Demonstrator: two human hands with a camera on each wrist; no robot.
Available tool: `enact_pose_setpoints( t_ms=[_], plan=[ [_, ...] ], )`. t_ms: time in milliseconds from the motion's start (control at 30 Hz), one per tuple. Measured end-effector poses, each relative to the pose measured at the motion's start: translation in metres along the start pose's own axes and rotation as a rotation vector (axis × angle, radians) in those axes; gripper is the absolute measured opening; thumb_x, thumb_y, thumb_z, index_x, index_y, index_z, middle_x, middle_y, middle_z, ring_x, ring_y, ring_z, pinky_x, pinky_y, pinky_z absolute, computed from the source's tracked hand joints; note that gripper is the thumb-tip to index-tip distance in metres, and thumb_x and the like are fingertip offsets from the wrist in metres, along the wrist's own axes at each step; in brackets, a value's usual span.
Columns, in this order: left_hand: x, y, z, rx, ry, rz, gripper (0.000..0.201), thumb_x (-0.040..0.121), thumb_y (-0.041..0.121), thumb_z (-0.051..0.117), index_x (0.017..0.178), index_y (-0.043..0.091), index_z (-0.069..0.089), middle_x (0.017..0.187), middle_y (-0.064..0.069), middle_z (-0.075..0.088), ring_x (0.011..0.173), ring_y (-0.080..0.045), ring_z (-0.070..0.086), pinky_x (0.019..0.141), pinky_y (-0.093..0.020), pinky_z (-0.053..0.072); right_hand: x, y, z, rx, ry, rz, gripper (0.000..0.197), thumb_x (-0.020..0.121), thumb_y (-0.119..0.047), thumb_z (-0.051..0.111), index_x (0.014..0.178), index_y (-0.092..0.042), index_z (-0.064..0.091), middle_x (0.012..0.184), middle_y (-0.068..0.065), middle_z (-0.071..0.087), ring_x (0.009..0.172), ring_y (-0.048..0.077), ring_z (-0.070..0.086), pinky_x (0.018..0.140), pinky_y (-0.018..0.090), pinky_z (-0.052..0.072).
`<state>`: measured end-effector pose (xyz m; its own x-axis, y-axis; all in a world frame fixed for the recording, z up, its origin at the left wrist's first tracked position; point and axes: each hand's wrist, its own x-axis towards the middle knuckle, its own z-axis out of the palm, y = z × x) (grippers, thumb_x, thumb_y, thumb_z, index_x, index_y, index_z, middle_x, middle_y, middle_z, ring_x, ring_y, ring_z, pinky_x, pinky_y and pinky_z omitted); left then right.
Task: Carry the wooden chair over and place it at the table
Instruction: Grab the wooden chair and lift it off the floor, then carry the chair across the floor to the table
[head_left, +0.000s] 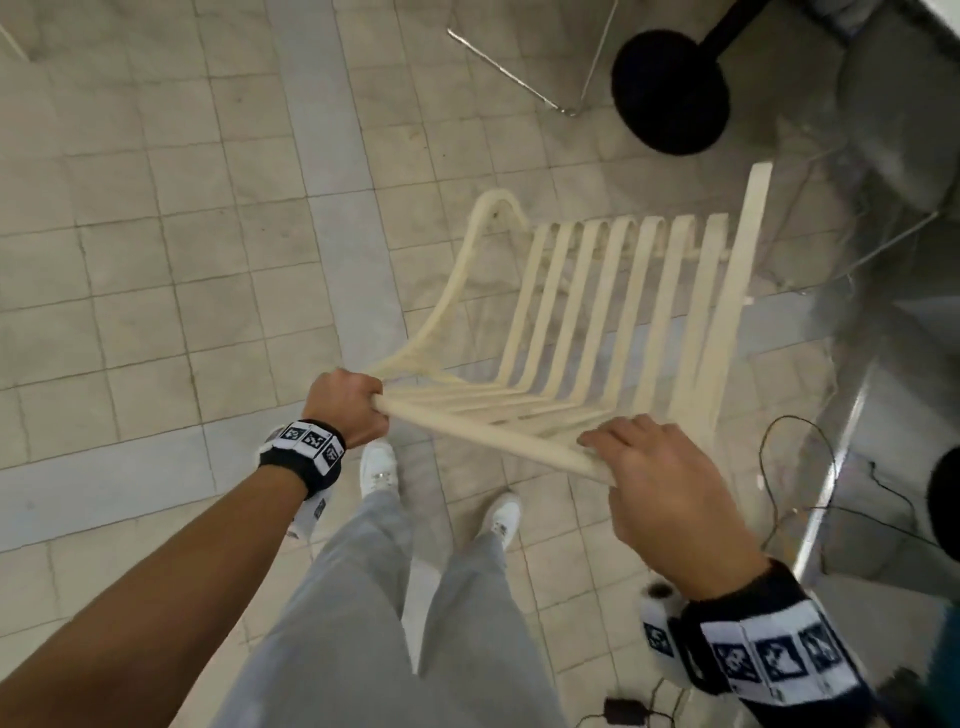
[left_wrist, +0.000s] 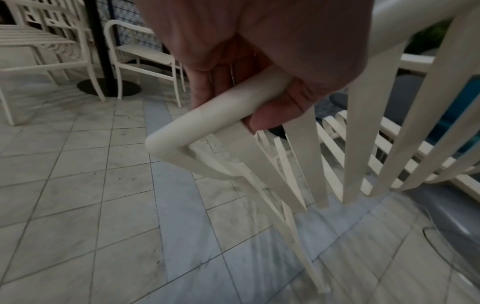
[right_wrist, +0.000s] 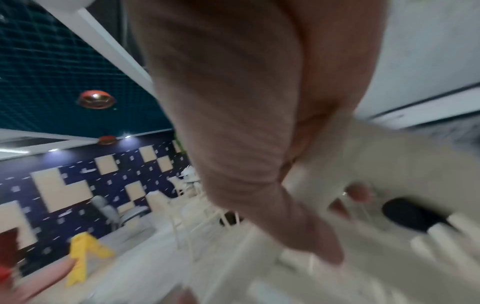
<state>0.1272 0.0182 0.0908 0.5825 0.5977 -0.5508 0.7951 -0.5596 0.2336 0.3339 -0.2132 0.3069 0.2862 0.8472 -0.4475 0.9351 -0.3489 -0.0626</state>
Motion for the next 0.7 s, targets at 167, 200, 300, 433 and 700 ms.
enact_pose_setpoints(
  t_ms=[167, 200, 300, 433, 700],
  plan=[
    [0.0, 0.004, -0.007, 0.089, -0.091, 0.002, 0.034, 0.051, 0.035, 0.062, 0.079, 0.022, 0.076, 0.068, 0.0, 0.072, 0.06, -0.027, 0.063, 0.061, -0.029, 0.053, 0.017, -0.037, 0.019, -0.168, -0.155, 0.076, 0.016, 0.082, -0.003, 0.053, 0.088, -0.016, 0.061, 0.08, 0.004, 0.068, 0.073, 0.025, 0.064, 0.063, 0.036, 0.044],
    [0.0, 0.003, -0.007, 0.075, -0.08, -0.003, 0.035, 0.051, 0.034, 0.062, 0.081, 0.022, 0.074, 0.071, 0.001, 0.072, 0.064, -0.027, 0.066, 0.062, -0.029, 0.053, 0.018, -0.04, 0.02, -0.167, -0.165, 0.074, 0.015, 0.086, -0.005, 0.052, 0.09, -0.016, 0.061, 0.083, 0.003, 0.067, 0.076, 0.025, 0.065, 0.065, 0.035, 0.043],
    [-0.001, 0.0, -0.007, 0.042, -0.02, 0.054, 0.047, 0.054, 0.03, 0.061, 0.101, 0.027, 0.063, 0.088, 0.001, 0.074, 0.075, -0.031, 0.07, 0.067, -0.034, 0.056, 0.017, -0.047, 0.022, -0.146, -0.125, 0.078, 0.02, 0.092, -0.008, 0.044, 0.098, -0.017, 0.061, 0.089, 0.002, 0.065, 0.085, 0.025, 0.064, 0.068, 0.033, 0.033],
    [-0.001, 0.004, -0.007, 0.051, -0.123, 0.202, 0.055, 0.07, 0.018, 0.058, 0.123, 0.031, 0.066, 0.119, -0.006, 0.073, 0.105, -0.033, 0.069, 0.088, -0.04, 0.055, 0.017, -0.045, 0.022, -0.127, -0.117, 0.085, 0.022, 0.093, -0.007, 0.042, 0.103, -0.017, 0.06, 0.095, 0.002, 0.064, 0.09, 0.025, 0.063, 0.07, 0.033, 0.032],
    [-0.006, 0.057, -0.054, 0.225, -0.001, 0.286, 0.049, 0.073, 0.021, 0.059, 0.118, 0.036, 0.07, 0.092, -0.012, 0.077, 0.082, -0.037, 0.069, 0.068, -0.038, 0.052, -0.023, 0.015, 0.019, -0.1, -0.053, 0.162, 0.032, 0.087, -0.008, 0.049, 0.11, -0.024, 0.063, 0.079, 0.001, 0.065, 0.065, 0.023, 0.057, 0.06, 0.034, 0.036]
  ],
)
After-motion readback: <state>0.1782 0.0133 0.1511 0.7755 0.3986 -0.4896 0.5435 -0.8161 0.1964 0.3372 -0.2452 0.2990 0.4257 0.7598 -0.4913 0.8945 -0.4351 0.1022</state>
